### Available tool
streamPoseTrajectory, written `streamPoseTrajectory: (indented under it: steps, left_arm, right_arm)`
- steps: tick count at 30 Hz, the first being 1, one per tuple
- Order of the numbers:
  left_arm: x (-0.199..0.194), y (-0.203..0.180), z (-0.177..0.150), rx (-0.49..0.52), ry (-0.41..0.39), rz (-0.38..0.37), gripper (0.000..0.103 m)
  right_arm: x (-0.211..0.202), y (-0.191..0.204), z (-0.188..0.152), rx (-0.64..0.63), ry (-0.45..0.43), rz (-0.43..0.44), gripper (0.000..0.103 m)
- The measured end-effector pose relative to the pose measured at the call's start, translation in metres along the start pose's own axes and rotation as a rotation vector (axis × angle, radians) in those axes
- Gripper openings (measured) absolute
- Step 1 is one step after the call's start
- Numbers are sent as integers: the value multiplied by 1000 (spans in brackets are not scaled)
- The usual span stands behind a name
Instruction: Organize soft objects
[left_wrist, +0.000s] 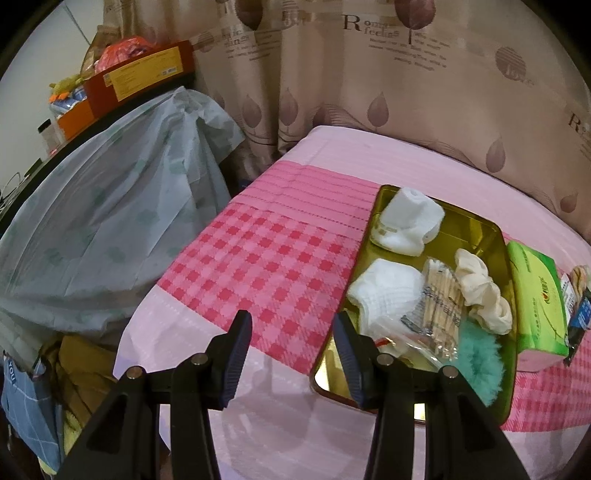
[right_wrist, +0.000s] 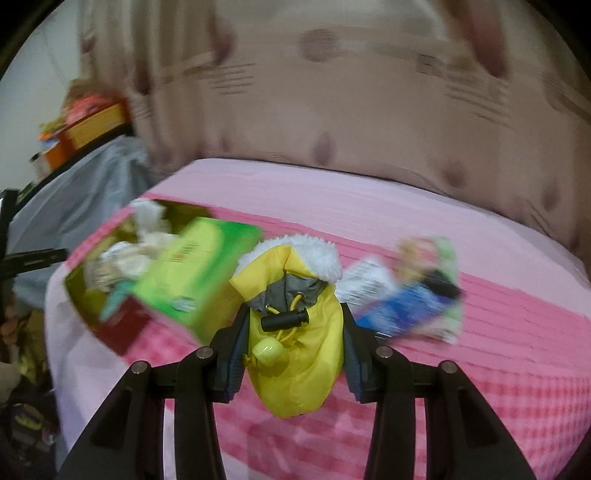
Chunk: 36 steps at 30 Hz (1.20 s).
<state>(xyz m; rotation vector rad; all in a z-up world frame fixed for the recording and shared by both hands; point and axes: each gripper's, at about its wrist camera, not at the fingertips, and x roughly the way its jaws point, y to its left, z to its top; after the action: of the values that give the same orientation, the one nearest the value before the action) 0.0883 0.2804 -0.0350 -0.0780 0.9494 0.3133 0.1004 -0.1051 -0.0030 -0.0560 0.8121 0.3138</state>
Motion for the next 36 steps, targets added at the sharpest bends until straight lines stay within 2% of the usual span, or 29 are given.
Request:
streamPoseTrajectory:
  steps: [5,10,17,26,36]
  left_arm:
    - [3,12,1,-50,9,24,47]
    - [7,27,0,-115,30,37,47]
    - [6,35,-1,-157,31,44,47]
    - [7,39,-1,-170,36,42,47]
    - [9,37,-1,-166,45,38,47]
  right_arm:
    - [17,58,16,-77,13,101,40]
    - [32,103,21,-154,26,157,40]
    - [58,152,26,-227,56,215,40]
    - [86,181,21,-290,107,222,40]
    - [104,190,16,-306,139,203,44]
